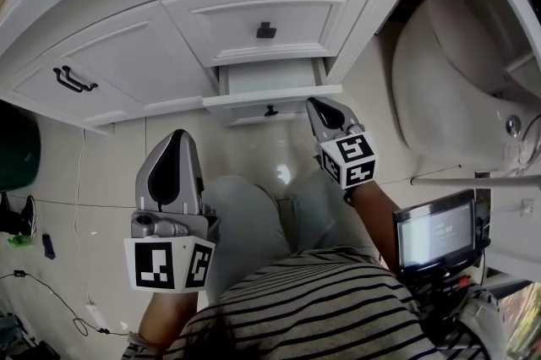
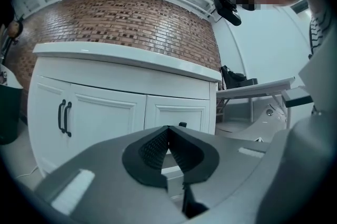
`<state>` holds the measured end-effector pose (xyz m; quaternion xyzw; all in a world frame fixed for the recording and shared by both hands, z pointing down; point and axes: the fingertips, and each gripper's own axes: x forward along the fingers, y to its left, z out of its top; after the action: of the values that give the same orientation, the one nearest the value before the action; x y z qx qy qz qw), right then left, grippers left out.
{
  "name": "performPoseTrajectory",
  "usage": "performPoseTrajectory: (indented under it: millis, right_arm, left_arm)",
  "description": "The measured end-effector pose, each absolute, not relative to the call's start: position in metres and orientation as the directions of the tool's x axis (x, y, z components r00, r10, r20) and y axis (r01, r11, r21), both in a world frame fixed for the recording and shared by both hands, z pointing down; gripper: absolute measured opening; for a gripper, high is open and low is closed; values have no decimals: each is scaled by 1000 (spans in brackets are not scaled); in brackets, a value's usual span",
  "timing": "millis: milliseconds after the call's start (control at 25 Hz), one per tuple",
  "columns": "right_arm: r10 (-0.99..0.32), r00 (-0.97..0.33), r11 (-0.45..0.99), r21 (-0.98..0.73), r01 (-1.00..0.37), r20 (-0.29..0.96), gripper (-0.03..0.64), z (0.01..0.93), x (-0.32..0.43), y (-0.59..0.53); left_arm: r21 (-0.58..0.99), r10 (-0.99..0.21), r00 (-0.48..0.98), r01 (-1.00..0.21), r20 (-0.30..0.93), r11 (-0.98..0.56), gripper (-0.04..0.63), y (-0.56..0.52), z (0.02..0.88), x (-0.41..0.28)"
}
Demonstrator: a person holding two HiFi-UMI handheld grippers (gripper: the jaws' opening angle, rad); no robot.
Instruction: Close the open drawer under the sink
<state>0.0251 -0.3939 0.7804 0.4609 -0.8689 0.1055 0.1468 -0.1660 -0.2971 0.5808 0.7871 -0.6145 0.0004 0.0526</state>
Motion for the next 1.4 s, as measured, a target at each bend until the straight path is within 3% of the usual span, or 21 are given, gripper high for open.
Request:
performPoseTrajectory:
  millis: [640,1040,1400]
  right_arm:
    - [-784,-481,526,6,-851,393,2,779,19,-468]
    - [-757,-500,533,-45,-845,421,2,774,20,-454]
    - [-761,-522,502,-160,-850,385,2,640,43,-383]
  left_arm:
    - [67,-973,209,-977,99,-203,17,-305,585,-191]
    - [94,-974,218,-973,65,-211,17,-316,581,-188]
    - [185,-932,297,-947,209,-261,17,-339,560,-158]
